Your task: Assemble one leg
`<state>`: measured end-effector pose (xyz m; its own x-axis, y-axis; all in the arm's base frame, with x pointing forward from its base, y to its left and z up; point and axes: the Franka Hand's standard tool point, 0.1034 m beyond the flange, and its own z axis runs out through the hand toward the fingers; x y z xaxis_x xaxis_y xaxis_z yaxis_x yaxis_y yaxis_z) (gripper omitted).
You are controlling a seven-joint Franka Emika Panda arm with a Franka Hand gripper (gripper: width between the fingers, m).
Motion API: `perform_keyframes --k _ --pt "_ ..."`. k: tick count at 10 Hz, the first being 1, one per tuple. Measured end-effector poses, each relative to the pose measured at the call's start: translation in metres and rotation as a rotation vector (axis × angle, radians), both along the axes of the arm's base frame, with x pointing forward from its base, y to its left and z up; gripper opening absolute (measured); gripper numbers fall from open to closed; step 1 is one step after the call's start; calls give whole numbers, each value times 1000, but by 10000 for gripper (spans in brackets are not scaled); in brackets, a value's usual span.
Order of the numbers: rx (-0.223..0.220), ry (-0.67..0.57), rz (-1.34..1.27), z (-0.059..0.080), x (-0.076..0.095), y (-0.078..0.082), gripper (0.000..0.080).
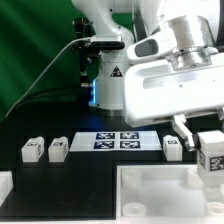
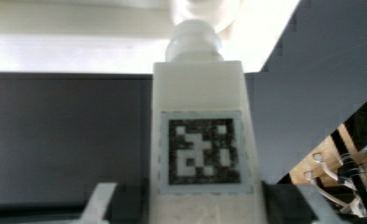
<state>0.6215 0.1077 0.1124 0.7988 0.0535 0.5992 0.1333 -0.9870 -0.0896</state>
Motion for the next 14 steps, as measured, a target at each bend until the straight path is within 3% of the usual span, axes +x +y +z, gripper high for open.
perform_keyframes --k 3,7,14 --pt "-4 12 -1 -8 -1 -4 292" --pt "1 17 11 -15 0 6 292" --pt "4 18 0 -24 -1 5 292"
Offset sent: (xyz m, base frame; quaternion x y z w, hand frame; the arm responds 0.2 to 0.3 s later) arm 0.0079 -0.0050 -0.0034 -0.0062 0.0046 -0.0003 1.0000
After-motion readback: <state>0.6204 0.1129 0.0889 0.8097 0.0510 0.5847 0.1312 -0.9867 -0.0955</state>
